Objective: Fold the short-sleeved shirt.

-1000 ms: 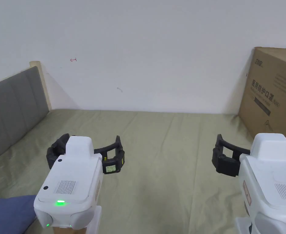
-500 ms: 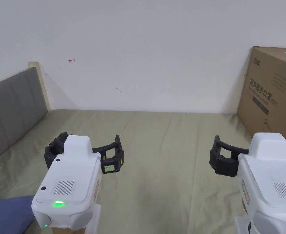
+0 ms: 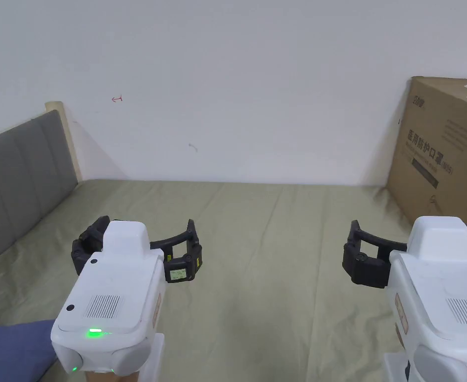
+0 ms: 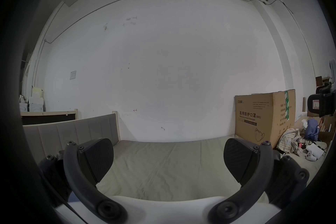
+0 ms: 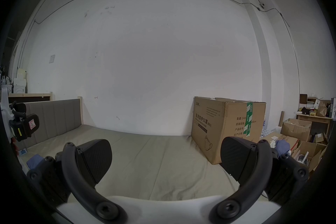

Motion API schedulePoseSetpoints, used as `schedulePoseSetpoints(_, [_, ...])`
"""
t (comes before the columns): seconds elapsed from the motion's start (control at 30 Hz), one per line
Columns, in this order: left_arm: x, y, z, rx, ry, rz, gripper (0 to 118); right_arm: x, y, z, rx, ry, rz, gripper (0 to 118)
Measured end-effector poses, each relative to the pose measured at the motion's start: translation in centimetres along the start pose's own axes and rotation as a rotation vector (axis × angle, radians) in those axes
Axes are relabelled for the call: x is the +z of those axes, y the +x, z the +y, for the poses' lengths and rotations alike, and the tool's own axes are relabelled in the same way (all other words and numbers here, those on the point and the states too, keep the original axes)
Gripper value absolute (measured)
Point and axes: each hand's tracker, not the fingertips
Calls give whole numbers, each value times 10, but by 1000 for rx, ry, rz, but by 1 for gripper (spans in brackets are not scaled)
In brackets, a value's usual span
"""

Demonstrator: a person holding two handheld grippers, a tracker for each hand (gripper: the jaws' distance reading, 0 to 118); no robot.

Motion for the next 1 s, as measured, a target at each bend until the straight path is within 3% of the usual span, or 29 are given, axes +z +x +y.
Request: schedulePoseSetpoints(1.0, [-2, 2, -2, -7, -4, -3, 118, -1, -1, -1, 2, 3, 2, 118])
